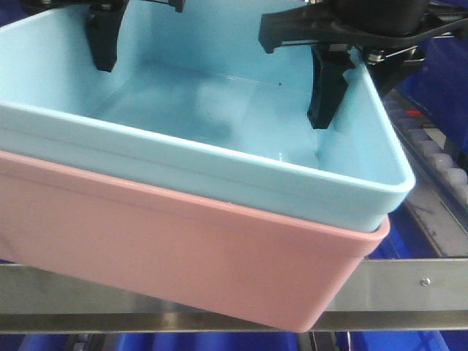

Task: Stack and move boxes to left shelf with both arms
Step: 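Lower the stacked bins with both grippers onto the roller-track shelf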

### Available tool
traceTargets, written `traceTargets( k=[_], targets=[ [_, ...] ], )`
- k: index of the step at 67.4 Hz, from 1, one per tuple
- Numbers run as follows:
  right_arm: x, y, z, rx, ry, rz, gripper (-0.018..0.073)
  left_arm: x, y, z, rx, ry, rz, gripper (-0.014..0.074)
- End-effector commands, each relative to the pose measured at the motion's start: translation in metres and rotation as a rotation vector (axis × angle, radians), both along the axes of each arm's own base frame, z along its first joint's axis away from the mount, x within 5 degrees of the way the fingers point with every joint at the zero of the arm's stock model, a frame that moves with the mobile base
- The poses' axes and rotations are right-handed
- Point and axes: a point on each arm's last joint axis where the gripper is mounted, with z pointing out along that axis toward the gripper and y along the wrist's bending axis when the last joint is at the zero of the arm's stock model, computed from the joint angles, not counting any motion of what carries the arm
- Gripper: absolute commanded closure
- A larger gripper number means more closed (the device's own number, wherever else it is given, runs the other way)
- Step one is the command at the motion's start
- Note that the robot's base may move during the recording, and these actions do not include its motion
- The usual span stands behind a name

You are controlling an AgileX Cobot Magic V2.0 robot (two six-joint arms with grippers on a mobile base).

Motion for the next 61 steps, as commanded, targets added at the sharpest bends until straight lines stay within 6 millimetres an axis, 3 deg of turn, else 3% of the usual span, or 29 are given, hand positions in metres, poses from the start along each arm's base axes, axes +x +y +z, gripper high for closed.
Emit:
traceTargets(
  k=[1,61],
  targets=[
    [-0.0015,0.0216,0.0519,0.295,-0.225,0.056,0.0503,-0.0122,-0.0287,0.0319,-0.304,-0.098,-0.116,0.0605],
    [-0.0014,0.0217,0.0522,0.297,-0.228,0.056,0.0503,-0.012,-0.0291,0.0323,-0.309,-0.102,-0.119,0.0605]
  ],
)
